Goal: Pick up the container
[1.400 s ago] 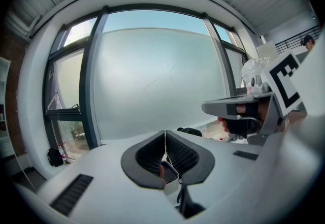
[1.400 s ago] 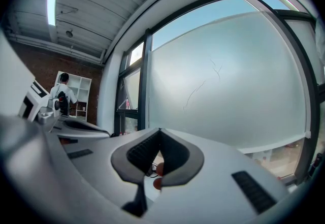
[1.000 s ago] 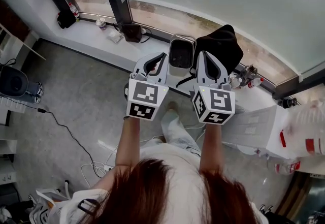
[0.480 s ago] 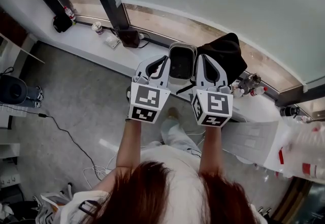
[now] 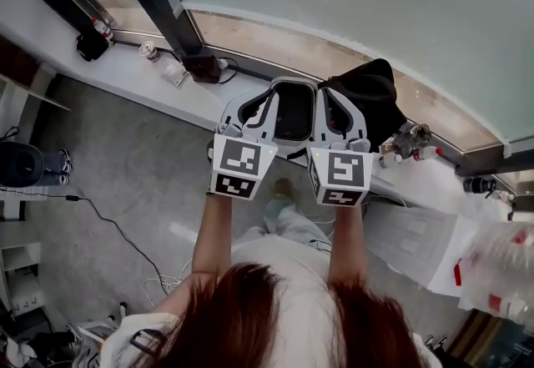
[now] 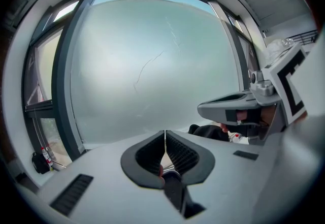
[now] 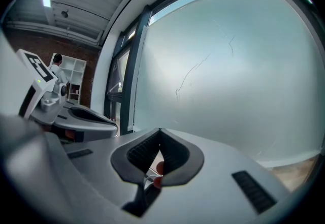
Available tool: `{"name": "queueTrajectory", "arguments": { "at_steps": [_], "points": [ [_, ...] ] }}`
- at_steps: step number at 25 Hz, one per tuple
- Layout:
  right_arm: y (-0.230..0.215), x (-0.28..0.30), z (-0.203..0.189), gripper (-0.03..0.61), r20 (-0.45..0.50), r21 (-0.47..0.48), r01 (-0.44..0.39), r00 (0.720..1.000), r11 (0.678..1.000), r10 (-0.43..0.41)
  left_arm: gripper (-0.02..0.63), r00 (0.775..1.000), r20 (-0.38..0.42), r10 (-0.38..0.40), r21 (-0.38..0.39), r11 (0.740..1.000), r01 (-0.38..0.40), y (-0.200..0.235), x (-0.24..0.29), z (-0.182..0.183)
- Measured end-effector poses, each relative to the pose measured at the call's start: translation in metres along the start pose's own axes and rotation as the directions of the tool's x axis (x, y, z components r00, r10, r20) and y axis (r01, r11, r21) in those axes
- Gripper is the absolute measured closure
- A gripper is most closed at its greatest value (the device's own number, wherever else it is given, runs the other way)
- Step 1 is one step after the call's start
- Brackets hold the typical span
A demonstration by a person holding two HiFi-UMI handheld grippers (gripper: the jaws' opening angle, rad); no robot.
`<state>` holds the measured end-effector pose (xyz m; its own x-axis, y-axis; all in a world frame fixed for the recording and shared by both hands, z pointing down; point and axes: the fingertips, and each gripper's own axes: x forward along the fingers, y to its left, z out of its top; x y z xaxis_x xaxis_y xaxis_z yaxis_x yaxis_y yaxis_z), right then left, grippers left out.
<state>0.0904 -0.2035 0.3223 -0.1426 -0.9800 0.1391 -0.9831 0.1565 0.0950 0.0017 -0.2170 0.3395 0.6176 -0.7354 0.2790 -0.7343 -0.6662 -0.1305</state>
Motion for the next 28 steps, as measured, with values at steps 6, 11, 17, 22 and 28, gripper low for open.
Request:
{"name": "queueTrajectory", "arguments": {
  "at_steps": [6,11,17,22,28],
  "points": [
    [-0.013,0.032,-0.016,0.554,-0.033,-0.006,-0.041,0.999,0.999,0.04,0.592,1.0,0.002,0.003,0.015,1.0,-0.003,0.003,0.038,-0.003],
    [-0.019,0.047,-0.027,0.554,-0.052,-0.021,-0.058,0.997,0.998,0.057,0.592,0.999,-0.023,0.022,0.023,1.0,-0.022,0.006,0.054,-0.012],
    [-0.021,0.06,-0.044,0.554,-0.079,-0.024,-0.054,0.996,0.998,0.052,0.592,0.999,-0.04,0.034,0.022,0.999,-0.033,0.009,0.065,-0.025],
    [-0.019,0.072,-0.059,0.552,-0.115,-0.054,-0.044,0.993,0.998,0.038,0.592,0.998,-0.052,0.029,0.024,0.999,-0.027,0.015,0.076,-0.037],
    [-0.016,0.092,-0.079,0.552,-0.171,-0.079,-0.027,0.985,0.996,0.014,0.591,0.995,-0.093,-0.035,0.041,0.998,0.039,0.021,0.104,-0.057]
  ]
}}
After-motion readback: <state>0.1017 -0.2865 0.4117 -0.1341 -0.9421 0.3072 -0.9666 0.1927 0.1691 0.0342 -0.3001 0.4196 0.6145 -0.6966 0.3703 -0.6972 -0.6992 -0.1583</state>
